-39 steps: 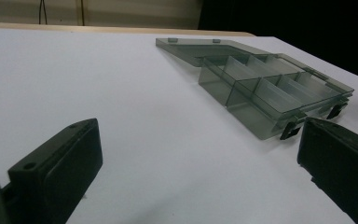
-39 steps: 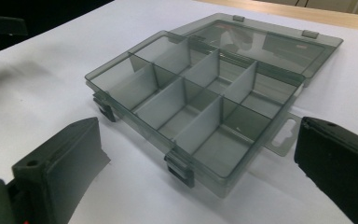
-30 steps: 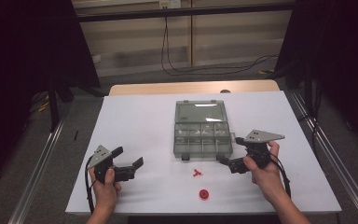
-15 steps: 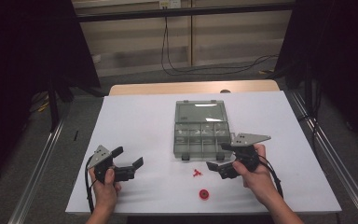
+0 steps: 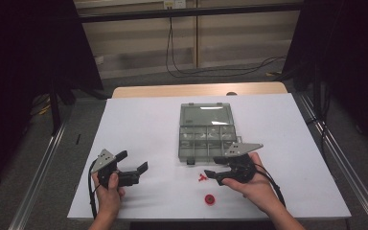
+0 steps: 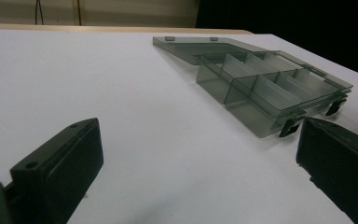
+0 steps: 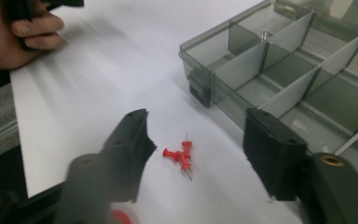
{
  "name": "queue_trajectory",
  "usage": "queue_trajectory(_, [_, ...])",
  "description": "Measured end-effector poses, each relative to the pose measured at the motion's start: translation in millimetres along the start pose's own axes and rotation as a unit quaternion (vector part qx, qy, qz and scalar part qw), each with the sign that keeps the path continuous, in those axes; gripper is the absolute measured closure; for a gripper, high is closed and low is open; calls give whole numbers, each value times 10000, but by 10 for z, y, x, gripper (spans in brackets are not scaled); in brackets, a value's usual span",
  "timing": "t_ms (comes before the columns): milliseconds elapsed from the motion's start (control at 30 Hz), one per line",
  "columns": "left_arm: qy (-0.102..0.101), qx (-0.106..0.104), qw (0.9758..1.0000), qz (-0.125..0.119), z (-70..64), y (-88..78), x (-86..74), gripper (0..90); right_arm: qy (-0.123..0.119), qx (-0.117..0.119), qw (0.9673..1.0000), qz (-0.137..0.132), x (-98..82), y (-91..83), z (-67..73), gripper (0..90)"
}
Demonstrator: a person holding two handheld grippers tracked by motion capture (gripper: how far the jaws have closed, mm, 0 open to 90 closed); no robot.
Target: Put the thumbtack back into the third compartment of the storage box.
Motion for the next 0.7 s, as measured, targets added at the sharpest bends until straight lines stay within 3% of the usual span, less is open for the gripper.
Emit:
queue_trajectory(67, [0,-3,10000,3,0,0,0,7,-38,-22,10000,35,-19,20,1,491])
queue_trajectory(133, [7,-1,10000,11,0,4,-3,9,-44,-89,9999,97,-79,68,0,619])
queue_trajectory(233, [12,-11,10000,11,0,3,-3,10,-76,-69,9998,172,-135,125,-6,690])
queue_trajectory(700, [-11,-19,10000,-7,3,2,-4,12,-206,-8,9990,403,-246,297,21,744])
Point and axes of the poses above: each handheld gripper's, and its own axes: y roughly forward along the jaws, x roughly out of its top, z roughly to its left, the point moved 5 cm from there along y, roughly forward along the jaws, and after that the axes turned 8 degrees about -z, right-handed, at the moved point
